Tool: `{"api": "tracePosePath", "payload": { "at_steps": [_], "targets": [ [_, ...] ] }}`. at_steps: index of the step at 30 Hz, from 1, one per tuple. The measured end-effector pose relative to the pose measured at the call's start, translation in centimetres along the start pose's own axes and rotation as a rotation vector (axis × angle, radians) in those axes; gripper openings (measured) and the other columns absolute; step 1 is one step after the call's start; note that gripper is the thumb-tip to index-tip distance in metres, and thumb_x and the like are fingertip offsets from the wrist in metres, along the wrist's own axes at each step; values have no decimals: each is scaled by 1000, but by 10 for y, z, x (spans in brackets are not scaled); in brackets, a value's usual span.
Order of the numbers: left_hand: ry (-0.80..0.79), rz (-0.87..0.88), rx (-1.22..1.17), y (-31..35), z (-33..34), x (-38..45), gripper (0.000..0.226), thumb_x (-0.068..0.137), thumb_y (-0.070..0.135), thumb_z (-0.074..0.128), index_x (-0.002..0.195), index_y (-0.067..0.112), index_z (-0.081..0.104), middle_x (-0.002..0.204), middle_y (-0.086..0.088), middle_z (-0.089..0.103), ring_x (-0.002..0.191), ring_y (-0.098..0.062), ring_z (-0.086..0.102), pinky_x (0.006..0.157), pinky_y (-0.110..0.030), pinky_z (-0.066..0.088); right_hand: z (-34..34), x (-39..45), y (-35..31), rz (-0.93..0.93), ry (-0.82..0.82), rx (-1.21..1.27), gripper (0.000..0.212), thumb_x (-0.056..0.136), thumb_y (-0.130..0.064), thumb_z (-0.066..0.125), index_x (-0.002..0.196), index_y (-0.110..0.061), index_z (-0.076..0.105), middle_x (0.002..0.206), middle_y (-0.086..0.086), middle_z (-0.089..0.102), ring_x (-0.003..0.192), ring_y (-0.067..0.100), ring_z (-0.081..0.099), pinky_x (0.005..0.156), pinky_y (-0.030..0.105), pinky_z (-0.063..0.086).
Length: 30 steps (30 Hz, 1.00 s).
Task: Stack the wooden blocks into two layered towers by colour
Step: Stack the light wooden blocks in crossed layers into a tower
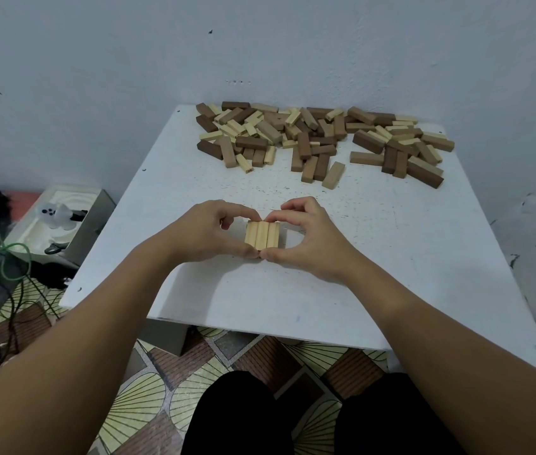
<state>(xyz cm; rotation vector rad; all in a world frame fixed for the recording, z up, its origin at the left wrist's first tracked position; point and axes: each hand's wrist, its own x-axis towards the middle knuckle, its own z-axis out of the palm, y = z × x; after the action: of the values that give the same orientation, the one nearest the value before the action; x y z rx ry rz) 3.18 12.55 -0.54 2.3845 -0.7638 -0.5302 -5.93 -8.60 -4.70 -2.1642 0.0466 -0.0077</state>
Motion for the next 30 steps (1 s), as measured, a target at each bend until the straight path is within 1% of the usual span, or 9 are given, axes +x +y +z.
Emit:
{"api": "tracePosePath", "payload": {
  "at_steps": [2,7,12,15,21,23,25,28,30],
  "targets": [
    [2,-5,-15,0,0,1,53,73,47,91,121,48,66,89,8,46,81,-11,43,66,-29,32,0,0,0,8,-3,0,52,73,-42,91,120,-45,69,128,-23,38,132,4,35,108,29,36],
    [-3,-21,-71,-1,2,2,50,71,45,93,115,47,69,86,7,42,77,-12,42,68,-29,33,-1,0,-1,27,-19,-16,53,74,-42,91,121,-43,68,129,-20,38,131,2,34,99,21,32],
    [-20,-19,-129,-1,1,2,50,68,42,94,113,44,71,81,7,41,70,-9,38,66,-29,30,-1,1,0,32,-25,-35,52,73,-45,89,120,-45,67,129,-21,37,132,4,34,102,26,33],
    [-30,-25,-159,-2,0,3,49,68,39,96,111,43,72,83,7,43,69,-7,39,67,-28,32,-1,1,1,35,-23,-40,52,72,-47,89,120,-46,66,129,-21,37,132,4,34,104,28,33],
    [-54,-63,-265,-5,0,3,62,67,31,97,122,43,71,95,4,50,74,-7,45,70,-26,37,-1,0,0,37,-25,-46,54,72,-47,90,121,-47,66,130,-19,36,133,5,33,104,28,32],
    [-63,-67,-290,-7,-1,2,66,65,31,98,124,43,69,96,3,51,77,-10,46,71,-27,38,-2,0,-1,37,-31,-47,57,72,-49,90,124,-47,65,132,-19,36,134,5,32,105,29,32],
    [-63,-76,-317,-11,-1,0,71,64,31,98,127,42,67,95,3,52,76,-8,47,70,-25,39,-2,0,-1,38,-38,-48,63,71,-51,90,128,-46,64,134,-19,35,135,6,31,106,30,33],
    [-47,-101,-389,-18,-1,-4,75,63,28,98,130,36,67,93,3,54,75,-3,49,69,-21,41,-4,-1,0,33,-41,-40,71,71,-52,91,134,-45,60,135,-18,35,135,4,32,106,27,31],
    [-40,-118,-420,-24,-2,-7,75,60,28,100,128,31,69,92,4,56,77,-5,51,73,-24,42,-5,-2,2,34,-40,-34,74,71,-53,91,136,-45,58,136,-17,34,134,3,32,105,25,30]
  ]
}}
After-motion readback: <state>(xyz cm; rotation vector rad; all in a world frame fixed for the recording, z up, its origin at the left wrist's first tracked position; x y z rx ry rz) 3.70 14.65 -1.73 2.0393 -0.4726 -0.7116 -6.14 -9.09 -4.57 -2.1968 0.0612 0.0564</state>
